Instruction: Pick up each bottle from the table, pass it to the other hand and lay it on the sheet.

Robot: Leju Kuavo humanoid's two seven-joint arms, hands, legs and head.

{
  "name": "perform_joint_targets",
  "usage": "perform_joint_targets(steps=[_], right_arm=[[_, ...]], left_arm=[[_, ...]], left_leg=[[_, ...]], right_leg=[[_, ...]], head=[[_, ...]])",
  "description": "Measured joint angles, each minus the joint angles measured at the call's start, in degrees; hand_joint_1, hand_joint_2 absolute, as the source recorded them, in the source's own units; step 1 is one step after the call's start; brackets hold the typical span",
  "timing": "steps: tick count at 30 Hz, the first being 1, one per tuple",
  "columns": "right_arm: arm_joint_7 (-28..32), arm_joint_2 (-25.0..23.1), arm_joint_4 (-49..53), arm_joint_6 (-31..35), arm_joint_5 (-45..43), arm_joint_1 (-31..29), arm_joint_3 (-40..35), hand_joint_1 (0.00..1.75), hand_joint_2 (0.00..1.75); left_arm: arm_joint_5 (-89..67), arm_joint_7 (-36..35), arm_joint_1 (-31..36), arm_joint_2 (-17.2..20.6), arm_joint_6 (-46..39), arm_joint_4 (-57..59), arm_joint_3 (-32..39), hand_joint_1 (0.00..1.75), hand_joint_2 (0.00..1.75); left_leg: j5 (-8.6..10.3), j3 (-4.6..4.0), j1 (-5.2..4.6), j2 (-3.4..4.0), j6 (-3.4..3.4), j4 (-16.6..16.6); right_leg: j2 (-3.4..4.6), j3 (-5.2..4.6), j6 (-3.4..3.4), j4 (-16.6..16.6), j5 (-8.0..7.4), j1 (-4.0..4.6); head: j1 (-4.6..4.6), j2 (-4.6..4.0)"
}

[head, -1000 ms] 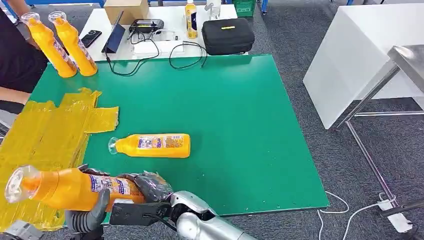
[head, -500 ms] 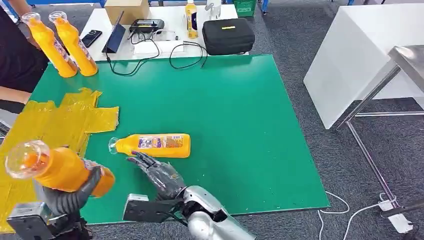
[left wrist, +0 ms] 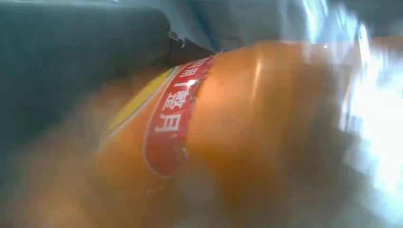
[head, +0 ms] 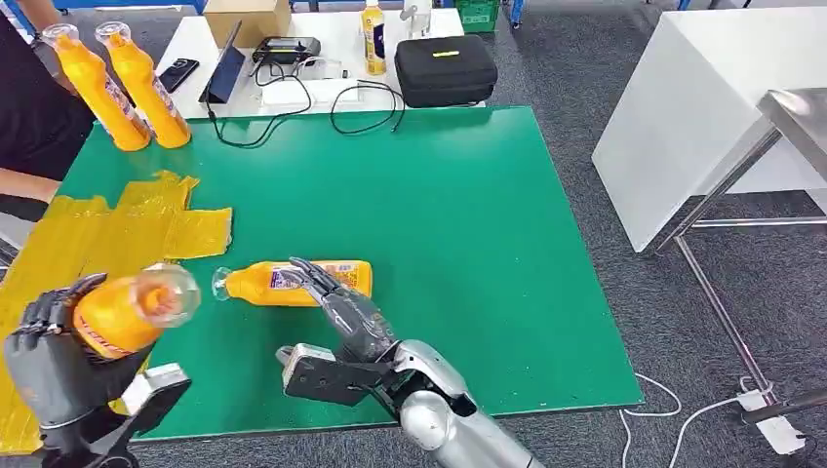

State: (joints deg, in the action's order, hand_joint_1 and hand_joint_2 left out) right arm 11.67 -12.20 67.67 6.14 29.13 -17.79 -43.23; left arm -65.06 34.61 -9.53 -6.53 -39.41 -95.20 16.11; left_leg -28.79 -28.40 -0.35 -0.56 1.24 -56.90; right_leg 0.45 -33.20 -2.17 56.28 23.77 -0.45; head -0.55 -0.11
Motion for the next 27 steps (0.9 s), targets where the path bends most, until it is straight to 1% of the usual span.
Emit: perform_joint_targets(steps=[2, 7, 13, 19, 27], right_arm=[[0.0, 0.4, 0.0, -0.2, -0.4, -0.2, 0.0, 0.0, 0.0], [0.3, 1.2, 0.1, -0.8, -1.0, -0.4, 0.0, 0.0, 0.0], [1.0, 2.1, 0.2, -1.7, -1.7, -0.8, -0.1, 0.0, 0.0], [1.7, 3.3, 0.2, -2.5, -2.6, -1.1, -0.4, 0.0, 0.0], [2.0, 4.4, 0.4, -3.4, -3.8, -1.7, -1.0, 0.0, 0.0]], left_arm=[[-3.3, -2.1, 0.8, 1.4, 1.1, 3.8, -0.4, 1.75, 1.75], [-12.3, -7.6, 3.4, 5.0, 0.0, 16.1, -3.5, 1.75, 1.75], [-19.6, -11.5, 5.3, 8.6, -0.2, 26.6, -7.0, 1.75, 1.75], [-20.8, -11.3, 6.2, 13.4, -0.3, 33.3, -7.8, 1.75, 1.75], [-23.9, -10.8, 6.1, 18.8, -0.6, 35.2, -7.5, 1.75, 1.75]], left_leg=[[0.0, 0.01, 0.0, 0.03, 0.0, 0.0], [0.02, 0.05, 0.01, 0.03, -0.02, 0.0], [0.02, 0.02, 0.02, 0.07, -0.02, 0.0], [0.01, 0.0, 0.02, 0.08, -0.03, 0.0], [0.02, -0.02, 0.04, 0.06, -0.03, 0.0]], right_leg=[[0.01, 0.0, 0.0, 0.0, 0.0, 0.0], [0.01, 0.02, 0.0, 0.0, -0.01, 0.01], [0.06, 0.01, 0.0, 0.0, 0.0, 0.01], [0.06, -0.02, 0.0, 0.0, 0.0, 0.01], [0.05, -0.01, 0.0, 0.1, 0.0, 0.02]], head=[[0.0, 0.0], [0.0, 0.0], [0.02, 0.0], [0.0, 0.0], [0.0, 0.0]])
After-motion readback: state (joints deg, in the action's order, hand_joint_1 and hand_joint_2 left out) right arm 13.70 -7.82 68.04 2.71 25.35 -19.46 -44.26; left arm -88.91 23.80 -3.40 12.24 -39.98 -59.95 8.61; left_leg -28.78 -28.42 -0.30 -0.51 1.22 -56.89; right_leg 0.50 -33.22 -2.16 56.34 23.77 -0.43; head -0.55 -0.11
